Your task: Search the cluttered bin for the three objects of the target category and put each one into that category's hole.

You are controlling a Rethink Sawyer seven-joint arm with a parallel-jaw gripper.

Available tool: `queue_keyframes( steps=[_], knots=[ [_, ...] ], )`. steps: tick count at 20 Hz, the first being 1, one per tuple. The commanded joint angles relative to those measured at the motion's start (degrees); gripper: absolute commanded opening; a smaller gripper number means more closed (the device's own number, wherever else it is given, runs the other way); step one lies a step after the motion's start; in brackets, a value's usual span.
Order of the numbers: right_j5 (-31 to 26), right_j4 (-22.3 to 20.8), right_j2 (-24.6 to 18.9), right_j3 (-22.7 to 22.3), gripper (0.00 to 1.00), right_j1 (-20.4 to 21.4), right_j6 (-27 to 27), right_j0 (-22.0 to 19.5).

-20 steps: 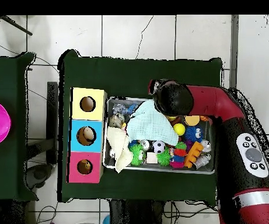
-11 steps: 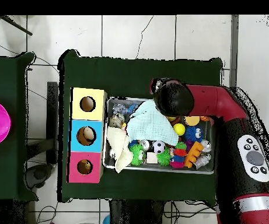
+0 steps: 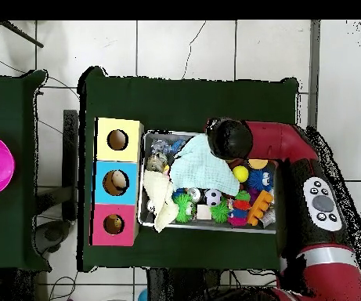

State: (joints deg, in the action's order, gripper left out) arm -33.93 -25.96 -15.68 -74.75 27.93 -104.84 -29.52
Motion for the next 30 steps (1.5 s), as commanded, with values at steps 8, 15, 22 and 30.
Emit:
queue_keyframes(
  steps=[8, 15, 22, 30],
  knots=[
    [2.4, 2.2, 8.7, 0.6, 1.0, -5.6, -13.1, 3.9],
    [2.5, 4.2, 12.2, -5.4, 1.0, -0.6, -12.7, 4.8],
    [4.4, 5.4, 13.2, -7.5, 1.0, -0.6, -12.2, 5.1],
    [10.6, 7.2, 15.7, -9.0, 1.0, -4.7, -15.7, 7.4]
  ],
)
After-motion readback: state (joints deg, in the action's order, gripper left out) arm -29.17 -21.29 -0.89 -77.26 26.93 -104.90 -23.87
